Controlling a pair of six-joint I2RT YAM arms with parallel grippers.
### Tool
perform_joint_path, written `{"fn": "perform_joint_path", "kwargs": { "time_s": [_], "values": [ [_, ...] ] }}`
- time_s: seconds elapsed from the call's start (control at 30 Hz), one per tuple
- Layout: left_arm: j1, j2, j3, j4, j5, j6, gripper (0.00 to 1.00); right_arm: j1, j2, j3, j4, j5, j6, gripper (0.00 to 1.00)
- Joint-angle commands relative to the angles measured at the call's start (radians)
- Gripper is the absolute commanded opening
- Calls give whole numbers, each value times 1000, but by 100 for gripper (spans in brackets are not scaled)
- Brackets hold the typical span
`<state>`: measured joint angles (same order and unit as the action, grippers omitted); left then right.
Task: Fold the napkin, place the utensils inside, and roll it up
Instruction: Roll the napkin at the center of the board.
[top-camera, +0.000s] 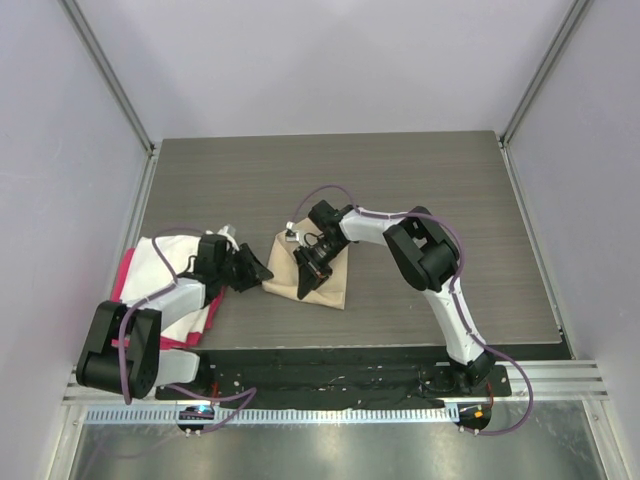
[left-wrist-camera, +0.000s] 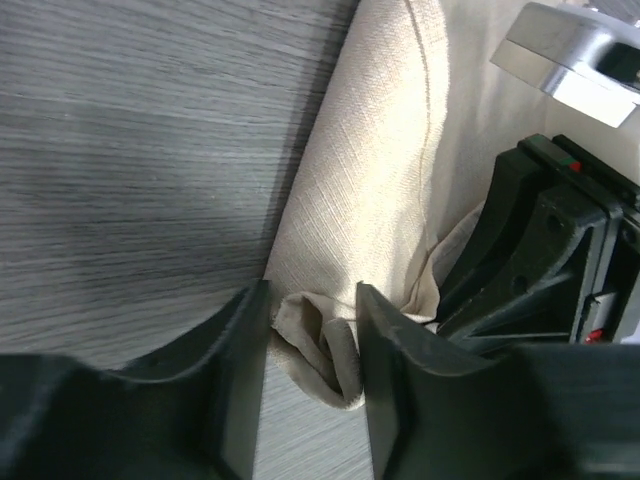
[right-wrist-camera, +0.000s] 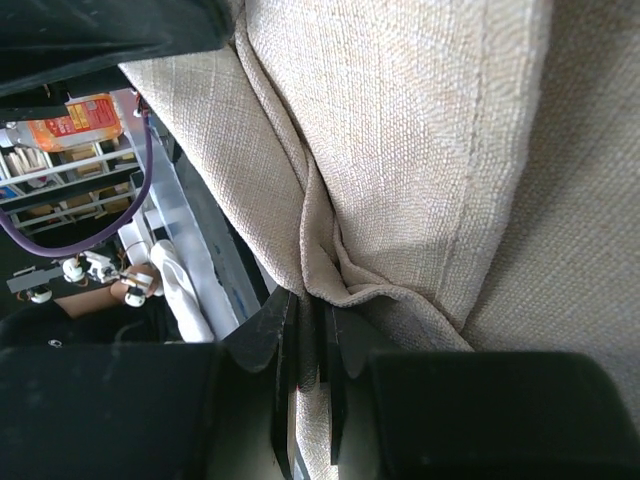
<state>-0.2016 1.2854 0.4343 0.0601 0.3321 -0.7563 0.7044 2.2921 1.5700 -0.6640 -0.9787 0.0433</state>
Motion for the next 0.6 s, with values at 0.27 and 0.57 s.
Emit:
{"fn": "perform_joint_path", "kwargs": {
  "time_s": [0.27,0.57],
  "values": [
    [-4,146,38,75,35,-5,0,-3,-2,21,-29,199,38,22],
    [-2,167,109,-87,27,20,0,7,-224,41,-23,368,58,56]
  ]
}}
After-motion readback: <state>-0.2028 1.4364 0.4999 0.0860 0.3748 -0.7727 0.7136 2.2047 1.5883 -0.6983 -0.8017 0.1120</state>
